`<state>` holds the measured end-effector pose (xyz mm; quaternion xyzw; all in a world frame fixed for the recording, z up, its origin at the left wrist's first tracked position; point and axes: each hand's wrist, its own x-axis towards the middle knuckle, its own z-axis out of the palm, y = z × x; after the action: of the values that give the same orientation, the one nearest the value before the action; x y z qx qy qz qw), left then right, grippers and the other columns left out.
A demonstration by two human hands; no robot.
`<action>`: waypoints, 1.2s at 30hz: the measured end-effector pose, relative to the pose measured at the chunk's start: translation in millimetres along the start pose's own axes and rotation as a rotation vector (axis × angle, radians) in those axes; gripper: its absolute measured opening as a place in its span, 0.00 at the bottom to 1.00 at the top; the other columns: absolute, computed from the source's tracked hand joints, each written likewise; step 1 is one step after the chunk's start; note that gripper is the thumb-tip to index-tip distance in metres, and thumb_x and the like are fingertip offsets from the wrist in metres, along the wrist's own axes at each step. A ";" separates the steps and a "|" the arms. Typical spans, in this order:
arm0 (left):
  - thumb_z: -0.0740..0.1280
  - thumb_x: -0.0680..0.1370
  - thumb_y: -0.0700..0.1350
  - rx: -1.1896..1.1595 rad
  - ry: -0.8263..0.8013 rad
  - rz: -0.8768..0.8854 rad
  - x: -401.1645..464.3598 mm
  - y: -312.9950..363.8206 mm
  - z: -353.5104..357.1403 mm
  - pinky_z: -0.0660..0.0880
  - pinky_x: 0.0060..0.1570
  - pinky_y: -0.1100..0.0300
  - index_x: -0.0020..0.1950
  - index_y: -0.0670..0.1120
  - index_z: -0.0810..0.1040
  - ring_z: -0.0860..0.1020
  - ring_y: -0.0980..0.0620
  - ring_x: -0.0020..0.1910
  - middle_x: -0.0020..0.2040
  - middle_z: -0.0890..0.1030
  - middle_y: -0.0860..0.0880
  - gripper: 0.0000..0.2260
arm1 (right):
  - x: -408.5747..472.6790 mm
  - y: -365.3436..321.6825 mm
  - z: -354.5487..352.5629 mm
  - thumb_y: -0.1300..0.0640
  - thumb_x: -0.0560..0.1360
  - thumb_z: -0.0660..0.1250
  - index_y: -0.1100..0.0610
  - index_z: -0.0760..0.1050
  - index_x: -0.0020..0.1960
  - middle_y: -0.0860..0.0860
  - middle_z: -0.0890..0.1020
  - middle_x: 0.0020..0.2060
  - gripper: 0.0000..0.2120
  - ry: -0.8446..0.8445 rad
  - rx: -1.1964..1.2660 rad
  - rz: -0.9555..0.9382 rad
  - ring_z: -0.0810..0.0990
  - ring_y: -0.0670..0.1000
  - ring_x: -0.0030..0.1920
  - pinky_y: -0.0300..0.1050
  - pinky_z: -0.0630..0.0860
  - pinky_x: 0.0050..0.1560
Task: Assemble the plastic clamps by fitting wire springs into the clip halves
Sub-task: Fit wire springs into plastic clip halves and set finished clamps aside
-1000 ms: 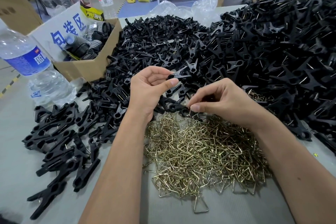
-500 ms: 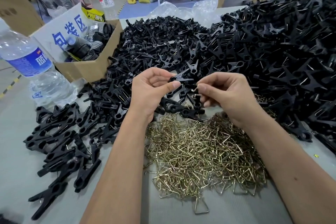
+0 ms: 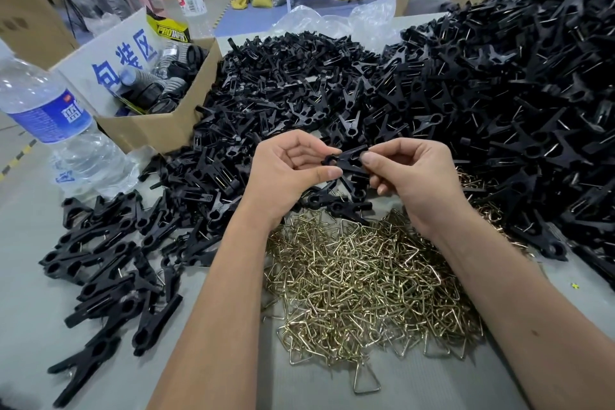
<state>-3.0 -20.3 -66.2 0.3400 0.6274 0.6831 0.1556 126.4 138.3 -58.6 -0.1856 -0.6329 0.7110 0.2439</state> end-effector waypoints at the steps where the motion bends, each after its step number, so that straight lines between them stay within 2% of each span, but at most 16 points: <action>1: 0.80 0.66 0.29 0.009 -0.005 0.003 -0.1 0.0 0.6 0.83 0.51 0.57 0.50 0.35 0.82 0.85 0.48 0.47 0.47 0.87 0.44 0.15 | -0.2 0.9 0.5 0.67 0.73 0.77 0.61 0.84 0.42 0.54 0.84 0.31 0.04 0.006 0.009 0.003 0.80 0.48 0.29 0.36 0.76 0.29; 5: 0.80 0.66 0.29 0.037 -0.023 0.017 -0.2 0.5 2.2 0.83 0.52 0.58 0.50 0.36 0.83 0.86 0.48 0.47 0.47 0.88 0.45 0.15 | -1.0 0.7 0.8 0.64 0.71 0.79 0.61 0.81 0.44 0.54 0.84 0.32 0.07 0.011 0.052 0.014 0.79 0.48 0.28 0.36 0.75 0.27; 8: 0.81 0.66 0.30 -0.002 -0.038 0.032 -1.0 2.3 3.6 0.82 0.51 0.59 0.49 0.39 0.83 0.86 0.48 0.47 0.47 0.88 0.45 0.15 | -0.7 0.1 -0.5 0.58 0.64 0.80 0.59 0.81 0.45 0.54 0.84 0.35 0.13 -0.054 0.212 0.105 0.78 0.46 0.28 0.35 0.73 0.25; 12: 0.81 0.65 0.36 -0.082 -0.033 0.013 -2.7 4.4 9.1 0.83 0.50 0.56 0.48 0.43 0.83 0.85 0.48 0.47 0.47 0.88 0.44 0.15 | -0.5 1.8 -3.8 0.51 0.68 0.78 0.55 0.85 0.51 0.52 0.81 0.39 0.14 -0.288 0.341 0.283 0.76 0.44 0.30 0.32 0.72 0.25; 14: 0.81 0.65 0.35 -0.153 -0.059 -0.024 -3.2 5.1 11.5 0.83 0.47 0.55 0.49 0.44 0.81 0.86 0.47 0.47 0.47 0.88 0.43 0.17 | -1.0 1.9 -7.7 0.47 0.69 0.77 0.53 0.86 0.57 0.52 0.80 0.38 0.19 -0.443 0.428 0.348 0.78 0.43 0.30 0.30 0.75 0.25; 16: 0.81 0.65 0.32 -0.197 -0.092 -0.048 -3.7 6.2 12.7 0.83 0.47 0.54 0.50 0.45 0.78 0.87 0.45 0.48 0.46 0.87 0.41 0.19 | -1.7 1.5 -10.4 0.43 0.67 0.81 0.52 0.85 0.61 0.52 0.82 0.38 0.25 -0.553 0.486 0.380 0.80 0.43 0.30 0.30 0.76 0.26; 18: 0.80 0.66 0.31 -0.202 -0.111 -0.056 -4.0 7.0 13.1 0.84 0.49 0.50 0.50 0.45 0.77 0.86 0.40 0.50 0.45 0.87 0.39 0.19 | -1.0 2.0 -11.6 0.45 0.64 0.84 0.53 0.86 0.59 0.53 0.83 0.37 0.26 -0.615 0.549 0.395 0.81 0.43 0.30 0.30 0.77 0.26; 19: 0.80 0.66 0.31 -0.195 -0.117 -0.057 -4.2 7.6 13.7 0.84 0.49 0.52 0.50 0.45 0.77 0.86 0.42 0.50 0.45 0.87 0.40 0.19 | -0.4 2.1 -11.7 0.48 0.64 0.85 0.55 0.86 0.57 0.54 0.82 0.36 0.24 -0.634 0.607 0.413 0.80 0.43 0.29 0.30 0.76 0.26; 22: 0.82 0.65 0.37 -0.114 -0.093 -0.042 -5.7 9.0 15.8 0.82 0.43 0.59 0.48 0.45 0.77 0.85 0.53 0.41 0.39 0.86 0.48 0.19 | 1.0 2.9 -10.7 0.56 0.64 0.86 0.60 0.85 0.53 0.56 0.78 0.35 0.20 -0.649 0.782 0.499 0.78 0.43 0.26 0.30 0.74 0.22; 24: 0.83 0.64 0.39 -0.057 -0.065 -0.037 -6.4 9.2 14.7 0.81 0.41 0.60 0.47 0.45 0.78 0.83 0.55 0.37 0.36 0.85 0.49 0.18 | 1.2 2.4 -10.8 0.59 0.66 0.85 0.61 0.83 0.52 0.56 0.77 0.34 0.18 -0.657 0.800 0.503 0.77 0.43 0.26 0.30 0.74 0.21; 27: 0.82 0.65 0.36 -0.090 -0.090 -0.045 -6.8 10.5 8.8 0.81 0.41 0.61 0.49 0.45 0.81 0.85 0.54 0.39 0.38 0.87 0.47 0.16 | 1.1 1.3 -12.5 0.60 0.68 0.82 0.62 0.82 0.53 0.57 0.77 0.34 0.16 -0.683 0.813 0.486 0.78 0.44 0.26 0.31 0.74 0.21; 32: 0.80 0.67 0.36 -0.127 -0.083 -0.001 -7.4 12.4 8.7 0.82 0.43 0.61 0.48 0.43 0.80 0.86 0.53 0.41 0.41 0.88 0.46 0.14 | 3.0 1.1 -16.0 0.61 0.70 0.81 0.61 0.82 0.52 0.55 0.77 0.33 0.13 -0.708 0.810 0.474 0.77 0.43 0.25 0.31 0.73 0.20; 34: 0.80 0.67 0.35 -0.070 -0.049 -0.004 -6.9 13.8 9.8 0.81 0.42 0.61 0.48 0.42 0.81 0.87 0.51 0.42 0.42 0.88 0.45 0.14 | 3.2 1.9 -15.1 0.58 0.70 0.82 0.60 0.83 0.52 0.54 0.77 0.33 0.14 -0.650 0.729 0.429 0.76 0.42 0.25 0.30 0.72 0.20; 36: 0.80 0.69 0.34 0.020 0.027 -0.004 -4.7 16.2 7.5 0.81 0.42 0.60 0.50 0.41 0.81 0.87 0.48 0.43 0.43 0.88 0.44 0.13 | 4.5 -0.9 -13.3 0.53 0.72 0.78 0.58 0.85 0.54 0.53 0.78 0.34 0.13 -0.510 0.583 0.330 0.74 0.42 0.26 0.30 0.71 0.22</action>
<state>8.9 -20.4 -52.1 0.3311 0.6368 0.6810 0.1451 130.5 151.8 -59.2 -0.0258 -0.4071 0.9130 0.0047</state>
